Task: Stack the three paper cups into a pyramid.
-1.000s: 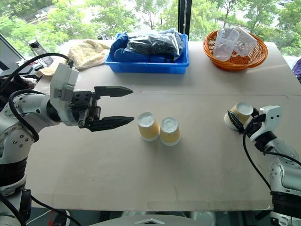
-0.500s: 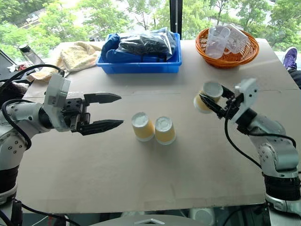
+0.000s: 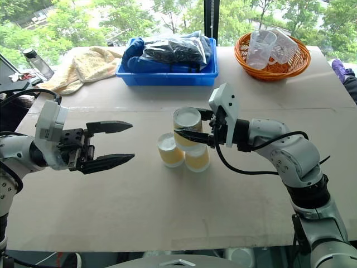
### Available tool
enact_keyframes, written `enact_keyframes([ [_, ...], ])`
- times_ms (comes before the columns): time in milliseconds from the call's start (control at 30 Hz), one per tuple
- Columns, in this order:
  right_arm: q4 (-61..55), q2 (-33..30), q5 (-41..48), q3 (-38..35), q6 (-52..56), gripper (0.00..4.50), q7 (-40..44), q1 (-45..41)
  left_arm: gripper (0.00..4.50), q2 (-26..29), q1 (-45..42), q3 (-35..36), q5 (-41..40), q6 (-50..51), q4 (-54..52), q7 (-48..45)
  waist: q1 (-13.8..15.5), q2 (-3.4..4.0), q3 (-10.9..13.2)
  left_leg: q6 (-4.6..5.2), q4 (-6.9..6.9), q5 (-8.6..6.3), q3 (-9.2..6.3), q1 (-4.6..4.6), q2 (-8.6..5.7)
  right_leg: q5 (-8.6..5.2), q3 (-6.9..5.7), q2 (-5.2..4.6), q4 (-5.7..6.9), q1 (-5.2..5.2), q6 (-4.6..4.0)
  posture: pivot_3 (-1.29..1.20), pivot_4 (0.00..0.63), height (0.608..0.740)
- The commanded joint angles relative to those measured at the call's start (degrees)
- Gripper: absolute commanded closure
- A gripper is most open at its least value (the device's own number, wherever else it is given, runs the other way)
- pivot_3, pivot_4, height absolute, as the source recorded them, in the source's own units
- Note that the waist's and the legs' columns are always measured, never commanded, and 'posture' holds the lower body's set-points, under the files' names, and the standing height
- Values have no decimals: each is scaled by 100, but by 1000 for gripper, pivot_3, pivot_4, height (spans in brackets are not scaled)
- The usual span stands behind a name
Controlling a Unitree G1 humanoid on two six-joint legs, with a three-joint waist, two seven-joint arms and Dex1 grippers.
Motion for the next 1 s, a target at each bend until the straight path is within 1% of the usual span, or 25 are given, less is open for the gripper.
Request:
enact_keyframes([
  [33,-119,81,-26,89,56,2323,98,-244,0,46,105,261,-83,-44,-254,96,-11,0,0,-1,1,1,0,-10,1,1,0,2,3,-11,-1,0,150,740],
  [167,-111,246,-47,252,197,2323,99,-313,0,19,116,229,-123,-24,-305,190,-9,0,0,-4,4,3,0,-34,2,2,-2,5,8,-33,-2,0,150,740],
  [333,-81,309,-251,378,164,2323,105,-287,0,31,85,184,-182,-4,-324,229,0,0,0,-4,11,4,-1,-41,0,3,-3,6,7,-35,-2,0,150,740],
  [367,-82,303,-299,392,153,1823,123,-283,0,38,81,177,-196,0,-327,227,-1,0,0,-4,13,4,-1,-42,0,3,-3,6,7,-35,-1,0,150,740],
  [400,-78,300,-344,394,142,1231,137,-280,0,49,75,170,-202,0,-322,224,-2,0,0,-4,14,4,-1,-42,0,3,-3,6,7,-35,-1,0,150,740],
  [433,-78,296,-379,391,131,777,156,-275,0,59,70,164,-206,0,-317,221,-2,0,0,-4,14,4,-1,-41,0,3,-3,8,8,-35,-1,0,150,740],
  [467,-84,289,-397,382,127,341,179,-266,0,67,67,160,-212,1,-314,219,-3,-1,0,-5,14,4,-1,-41,0,3,-3,9,9,-35,-1,0,150,740],
  [500,-104,277,-395,361,131,67,205,-256,0,75,65,157,-211,2,-309,214,-3,-1,0,-5,14,4,-1,-40,1,3,-3,10,10,-35,-1,0,150,740],
  [633,-213,266,-249,137,198,67,238,-241,0,99,74,158,-217,17,-306,188,-5,-1,0,-9,14,7,-1,-40,2,3,-3,12,14,-37,-1,0,150,740],
  [700,-341,99,-9,-177,306,67,322,-181,0,103,110,192,-219,25,-306,187,1,0,0,-9,14,7,-1,-41,2,3,-3,12,14,-37,-1,0,150,740],
  [800,-572,-314,372,-650,410,67,529,105,0,78,334,329,-180,18,-309,195,9,-1,-1,-9,15,7,-2,-42,1,3,-3,11,11,-35,-1,0,150,740],
  [933,-796,-1022,939,-1537,475,67,966,1116,0,22,1019,403,181,58,-287,425,12,-4,-2,-8,14,6,-2,-44,2,3,-3,10,4,-33,-1,0,150,740],
  [1000,-716,-1322,878,-1905,213,67,1276,1756,0,-143,1209,394,312,-52,-220,632,17,-4,-2,-8,11,6,-2,-45,4,3,-3,10,1,-34,-2,0,150,740],
])
